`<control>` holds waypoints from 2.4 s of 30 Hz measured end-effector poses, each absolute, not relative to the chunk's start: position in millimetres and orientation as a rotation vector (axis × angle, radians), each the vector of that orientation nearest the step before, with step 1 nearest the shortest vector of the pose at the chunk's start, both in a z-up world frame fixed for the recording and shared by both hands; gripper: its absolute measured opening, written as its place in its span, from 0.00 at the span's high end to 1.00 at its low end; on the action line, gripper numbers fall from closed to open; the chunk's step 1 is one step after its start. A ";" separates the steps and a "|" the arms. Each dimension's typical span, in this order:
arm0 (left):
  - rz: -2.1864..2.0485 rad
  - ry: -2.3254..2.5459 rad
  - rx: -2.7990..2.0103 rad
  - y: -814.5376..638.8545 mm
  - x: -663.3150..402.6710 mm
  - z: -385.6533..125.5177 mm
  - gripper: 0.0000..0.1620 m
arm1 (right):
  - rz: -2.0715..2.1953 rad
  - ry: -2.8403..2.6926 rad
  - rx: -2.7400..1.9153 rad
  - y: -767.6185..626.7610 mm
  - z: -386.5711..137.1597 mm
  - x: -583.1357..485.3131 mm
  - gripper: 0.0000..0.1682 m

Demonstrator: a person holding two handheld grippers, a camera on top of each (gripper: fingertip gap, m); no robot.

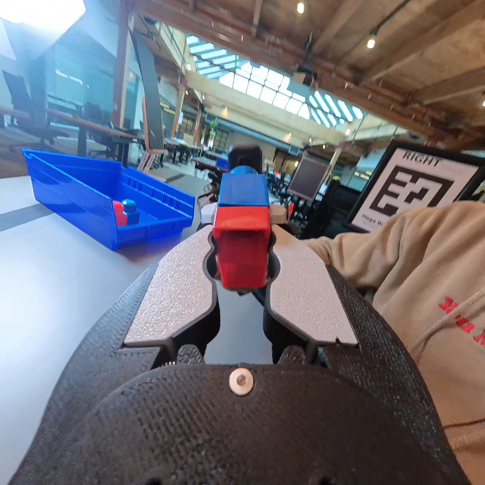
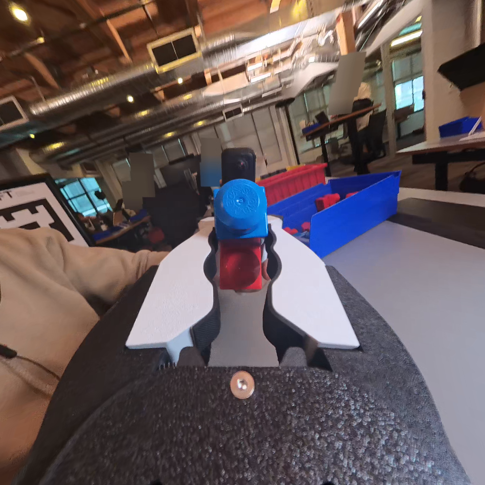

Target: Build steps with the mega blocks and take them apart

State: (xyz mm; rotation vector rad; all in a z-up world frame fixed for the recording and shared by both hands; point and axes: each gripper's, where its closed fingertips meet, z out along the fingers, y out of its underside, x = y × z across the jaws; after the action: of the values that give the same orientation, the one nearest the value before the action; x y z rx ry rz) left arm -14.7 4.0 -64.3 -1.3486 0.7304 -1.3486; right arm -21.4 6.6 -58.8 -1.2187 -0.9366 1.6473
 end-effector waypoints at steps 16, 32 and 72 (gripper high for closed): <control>-1.018 1.096 -1.413 -14.7 6.6 -83.2 0.78 | 1.324 -1.501 -1.316 -25.2 -140.3 -28.6 0.79; -1.042 1.160 -1.297 -30.7 -13.8 -75.0 0.77 | 1.293 -1.369 -1.125 -31.4 -85.5 -22.5 0.78; -1.041 0.895 -1.379 17.2 -17.5 -91.4 0.72 | 1.109 -1.209 -1.291 39.2 -38.0 20.4 0.81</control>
State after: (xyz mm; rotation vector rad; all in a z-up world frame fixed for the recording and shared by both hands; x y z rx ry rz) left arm -17.5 17.2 -91.4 -1.3794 0.8945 -1.0409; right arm 20.4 39.2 -38.0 -1.2906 -1.2094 1.1094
